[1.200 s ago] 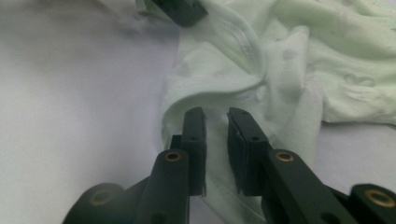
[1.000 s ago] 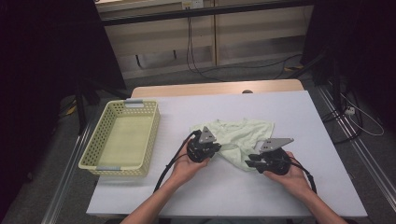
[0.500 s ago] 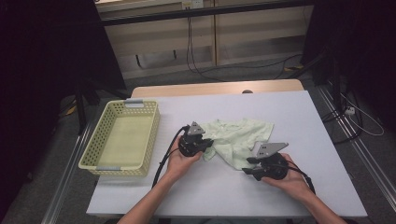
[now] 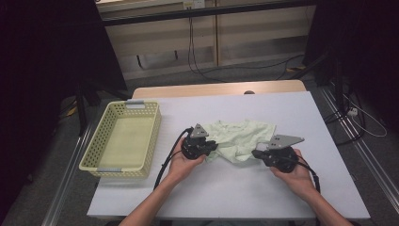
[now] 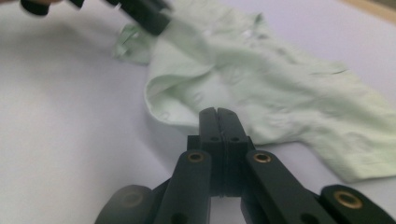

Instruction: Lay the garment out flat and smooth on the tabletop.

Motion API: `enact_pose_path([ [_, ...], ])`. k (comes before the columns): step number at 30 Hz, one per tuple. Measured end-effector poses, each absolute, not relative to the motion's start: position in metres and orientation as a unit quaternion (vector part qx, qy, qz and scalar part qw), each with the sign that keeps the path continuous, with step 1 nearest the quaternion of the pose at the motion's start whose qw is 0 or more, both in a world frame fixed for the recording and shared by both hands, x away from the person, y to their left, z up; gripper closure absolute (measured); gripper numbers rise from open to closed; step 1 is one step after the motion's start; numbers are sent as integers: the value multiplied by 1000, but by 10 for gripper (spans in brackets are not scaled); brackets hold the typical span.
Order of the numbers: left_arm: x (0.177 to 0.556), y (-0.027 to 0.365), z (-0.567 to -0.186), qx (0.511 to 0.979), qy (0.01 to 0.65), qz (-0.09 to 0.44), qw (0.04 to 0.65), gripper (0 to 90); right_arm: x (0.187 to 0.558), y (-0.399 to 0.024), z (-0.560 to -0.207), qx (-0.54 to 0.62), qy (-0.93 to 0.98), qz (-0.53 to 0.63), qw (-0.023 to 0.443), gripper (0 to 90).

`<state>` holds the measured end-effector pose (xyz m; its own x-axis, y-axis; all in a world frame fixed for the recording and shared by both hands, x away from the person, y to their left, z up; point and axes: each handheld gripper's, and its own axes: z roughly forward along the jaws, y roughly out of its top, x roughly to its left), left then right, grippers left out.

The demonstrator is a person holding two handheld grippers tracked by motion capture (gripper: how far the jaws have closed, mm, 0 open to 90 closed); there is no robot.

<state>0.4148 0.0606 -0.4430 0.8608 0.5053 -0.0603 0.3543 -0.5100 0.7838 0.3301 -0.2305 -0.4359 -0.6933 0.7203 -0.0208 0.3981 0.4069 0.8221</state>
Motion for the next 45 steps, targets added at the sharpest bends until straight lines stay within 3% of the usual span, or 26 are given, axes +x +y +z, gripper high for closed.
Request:
enact_pose_path([
  [11, 419, 62, -438, 852, 266, 80, 443, 869, 351, -245, -415, 378, 783, 436, 231, 900],
  [24, 423, 62, -448, 855, 284, 103, 421, 848, 382, -242, -433, 407, 786, 403, 232, 900],
  [27, 426, 65, -451, 853, 294, 110, 416, 786, 383, -241, -437, 408, 786, 405, 229, 900],
  [29, 427, 67, -452, 850, 303, 109, 417, 649, 382, -240, -439, 408, 785, 407, 226, 883],
  [34, 421, 68, -445, 851, 294, 118, 418, 492, 379, -237, -438, 406, 786, 409, 224, 727],
  [36, 416, 68, -442, 853, 287, 124, 417, 408, 376, -237, -435, 410, 784, 407, 226, 715],
  [39, 406, 73, -435, 853, 281, 129, 421, 362, 371, -239, -428, 409, 781, 416, 223, 675],
  [41, 399, 76, -431, 851, 277, 132, 426, 377, 365, -240, -425, 400, 784, 425, 211, 713],
  [45, 384, 80, -429, 860, 248, 125, 429, 542, 356, -233, -431, 372, 805, 424, 185, 765],
])
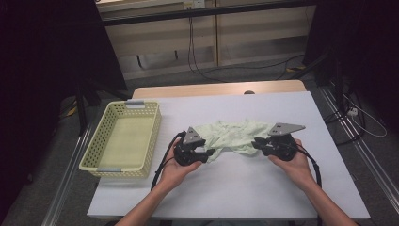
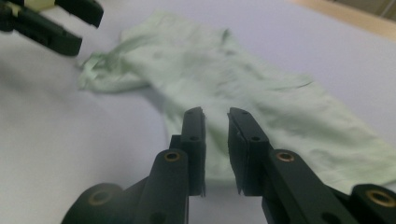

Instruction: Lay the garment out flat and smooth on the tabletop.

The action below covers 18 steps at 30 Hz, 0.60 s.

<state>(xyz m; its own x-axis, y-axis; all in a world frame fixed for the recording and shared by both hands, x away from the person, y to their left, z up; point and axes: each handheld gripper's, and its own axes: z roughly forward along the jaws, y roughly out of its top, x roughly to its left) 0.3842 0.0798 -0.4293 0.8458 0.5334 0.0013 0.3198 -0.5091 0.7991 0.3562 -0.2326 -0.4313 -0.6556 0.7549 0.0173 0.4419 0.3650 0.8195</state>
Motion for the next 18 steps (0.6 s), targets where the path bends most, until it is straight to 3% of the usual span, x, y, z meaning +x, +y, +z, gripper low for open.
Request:
enact_pose_path([
  [8, 375, 66, -446, 886, 207, 114, 399, 673, 360, -213, -445, 342, 831, 403, 171, 777],
  [18, 385, 69, -457, 890, 227, 108, 379, 772, 364, -201, -457, 326, 851, 372, 174, 749],
])
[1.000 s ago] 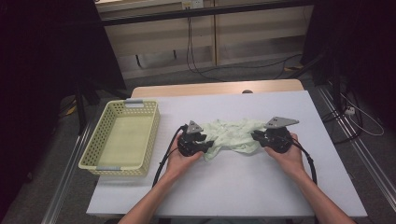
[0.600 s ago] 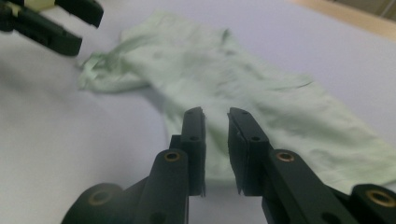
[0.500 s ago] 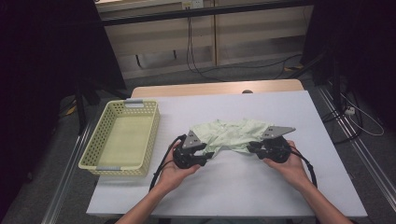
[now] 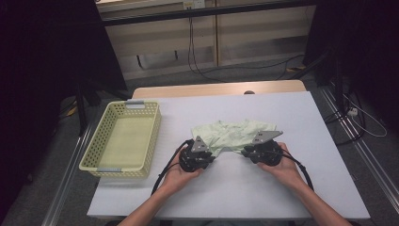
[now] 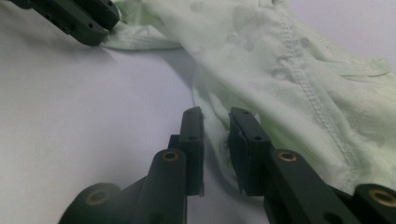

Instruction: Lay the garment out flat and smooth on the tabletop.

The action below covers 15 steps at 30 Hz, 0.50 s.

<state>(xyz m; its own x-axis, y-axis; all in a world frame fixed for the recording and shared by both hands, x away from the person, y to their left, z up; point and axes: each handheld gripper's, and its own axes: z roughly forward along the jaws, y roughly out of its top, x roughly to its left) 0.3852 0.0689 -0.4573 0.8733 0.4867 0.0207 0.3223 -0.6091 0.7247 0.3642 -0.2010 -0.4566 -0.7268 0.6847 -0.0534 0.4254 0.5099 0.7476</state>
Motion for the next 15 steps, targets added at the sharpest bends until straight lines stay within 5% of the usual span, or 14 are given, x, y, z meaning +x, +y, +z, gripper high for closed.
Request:
enact_pose_path([
  [3, 386, 70, -457, 892, 230, 110, 373, 784, 365, -198, -460, 323, 858, 359, 177, 773],
  [6, 388, 72, -456, 894, 229, 99, 371, 822, 364, -198, -460, 320, 862, 349, 181, 895],
  [15, 391, 82, -452, 888, 249, 103, 372, 900, 357, -215, -456, 319, 870, 333, 177, 900],
])
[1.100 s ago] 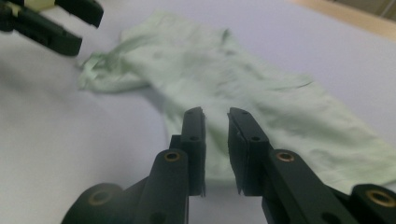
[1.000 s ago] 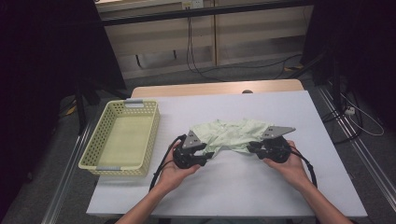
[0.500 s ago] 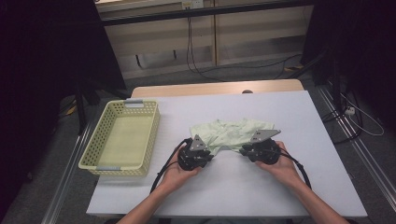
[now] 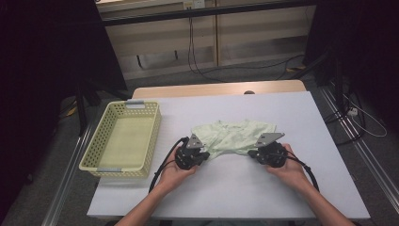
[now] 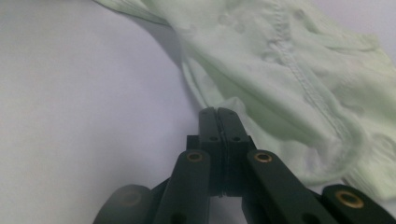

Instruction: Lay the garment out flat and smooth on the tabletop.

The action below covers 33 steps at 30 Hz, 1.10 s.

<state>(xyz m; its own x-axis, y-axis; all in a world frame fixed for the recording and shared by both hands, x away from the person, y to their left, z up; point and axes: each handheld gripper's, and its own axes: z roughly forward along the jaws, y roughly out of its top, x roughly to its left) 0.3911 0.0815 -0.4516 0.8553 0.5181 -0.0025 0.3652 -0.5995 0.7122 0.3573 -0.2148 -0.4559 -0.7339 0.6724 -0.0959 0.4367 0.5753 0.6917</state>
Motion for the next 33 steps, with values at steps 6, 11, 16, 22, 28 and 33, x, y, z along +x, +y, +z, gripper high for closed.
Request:
enact_pose_path([
  [6, 386, 77, -451, 894, 237, 104, 367, 900, 355, -227, -454, 328, 867, 330, 178, 900],
  [11, 385, 79, -452, 889, 238, 107, 375, 842, 353, -234, -454, 333, 866, 329, 175, 899],
  [16, 378, 79, -444, 885, 228, 89, 396, 740, 351, -237, -455, 337, 866, 328, 172, 898],
  [22, 377, 68, -455, 901, 207, 104, 367, 709, 348, -236, -456, 339, 865, 330, 168, 889],
  [28, 375, 65, -455, 901, 213, 110, 362, 820, 341, -241, -459, 346, 856, 347, 163, 881],
  [33, 380, 70, -453, 899, 228, 82, 365, 886, 337, -241, -458, 345, 858, 341, 167, 860],
])
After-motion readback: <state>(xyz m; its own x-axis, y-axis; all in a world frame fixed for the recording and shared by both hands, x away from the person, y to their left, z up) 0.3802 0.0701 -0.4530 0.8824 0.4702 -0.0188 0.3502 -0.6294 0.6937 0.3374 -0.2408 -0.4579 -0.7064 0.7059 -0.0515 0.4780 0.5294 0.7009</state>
